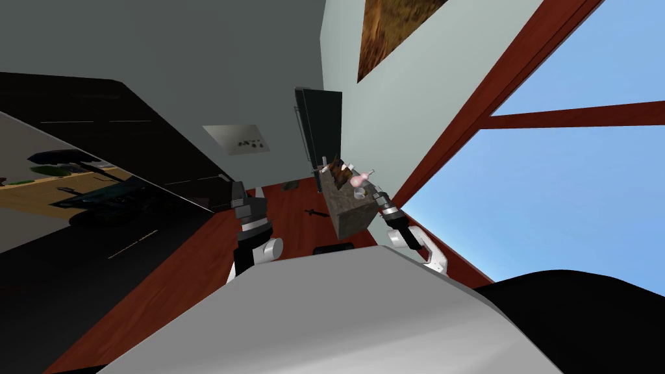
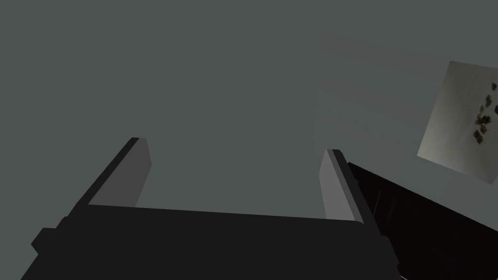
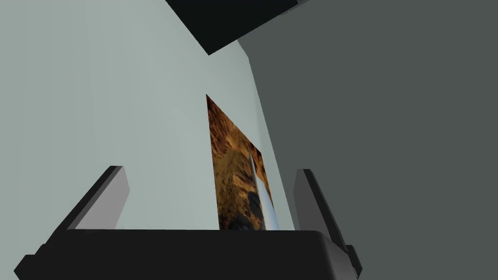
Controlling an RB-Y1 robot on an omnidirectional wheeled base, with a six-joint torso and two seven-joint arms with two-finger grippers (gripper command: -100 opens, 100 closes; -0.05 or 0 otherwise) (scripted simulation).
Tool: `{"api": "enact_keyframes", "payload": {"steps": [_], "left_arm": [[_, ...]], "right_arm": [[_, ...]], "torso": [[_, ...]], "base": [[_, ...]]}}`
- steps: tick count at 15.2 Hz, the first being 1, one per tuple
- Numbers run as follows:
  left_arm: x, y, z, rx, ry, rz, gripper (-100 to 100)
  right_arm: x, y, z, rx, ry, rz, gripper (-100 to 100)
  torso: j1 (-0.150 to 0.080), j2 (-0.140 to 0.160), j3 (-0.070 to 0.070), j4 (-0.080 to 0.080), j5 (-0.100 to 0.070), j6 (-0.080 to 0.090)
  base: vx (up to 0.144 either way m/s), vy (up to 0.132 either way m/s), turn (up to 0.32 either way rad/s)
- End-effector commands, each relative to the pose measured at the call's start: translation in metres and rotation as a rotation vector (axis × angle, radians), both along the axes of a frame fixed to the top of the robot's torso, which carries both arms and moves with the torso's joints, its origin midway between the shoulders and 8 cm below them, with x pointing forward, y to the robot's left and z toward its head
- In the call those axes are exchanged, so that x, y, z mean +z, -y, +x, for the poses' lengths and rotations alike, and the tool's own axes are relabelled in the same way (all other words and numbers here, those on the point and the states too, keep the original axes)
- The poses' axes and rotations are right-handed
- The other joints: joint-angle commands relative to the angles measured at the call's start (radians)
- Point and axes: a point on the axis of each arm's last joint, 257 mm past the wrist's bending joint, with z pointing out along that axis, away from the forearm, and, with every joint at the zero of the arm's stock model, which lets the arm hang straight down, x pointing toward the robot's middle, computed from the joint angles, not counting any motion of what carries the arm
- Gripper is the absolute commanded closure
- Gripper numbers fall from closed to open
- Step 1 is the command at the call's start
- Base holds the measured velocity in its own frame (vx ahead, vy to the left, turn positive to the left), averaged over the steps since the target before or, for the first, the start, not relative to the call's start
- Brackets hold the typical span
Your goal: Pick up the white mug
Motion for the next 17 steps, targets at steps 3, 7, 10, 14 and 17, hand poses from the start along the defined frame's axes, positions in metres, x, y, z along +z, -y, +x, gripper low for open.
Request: {"api": "enact_keyframes", "payload": {"steps": [3,7,10,14,17], "left_arm": [[0.000,0.000,0.000,0.000,0.000,0.000,0],[0.000,0.000,0.000,0.000,0.000,0.000,0],[0.000,0.000,0.000,0.000,0.000,0.000,0],[0.000,0.000,0.000,0.000,0.000,0.000,0],[0.000,0.000,0.000,0.000,0.000,0.000,0]], "right_arm": [[-0.021,0.009,0.009,-0.040,-0.040,-0.197,-100],[-0.038,0.020,0.016,-0.076,-0.071,-0.367,-100],[-0.047,0.027,0.020,-0.095,-0.085,-0.457,-100],[-0.064,0.042,0.026,-0.133,-0.114,-0.634,-100],[-0.080,0.060,0.031,-0.168,-0.143,-0.803,-100]], "torso": [[0.000,0.000,0.000,0.000,0.000,0.000],[0.000,0.000,0.000,0.000,0.000,0.000],[0.001,0.000,0.000,0.000,0.000,0.000],[0.000,0.000,0.000,0.000,0.000,0.000],[0.000,0.000,0.000,0.000,0.000,0.000]], "base": [[0.000,0.040,0.053],[0.002,0.041,0.057],[0.007,0.049,0.053],[0.005,0.045,0.060],[0.003,0.045,0.063]]}}
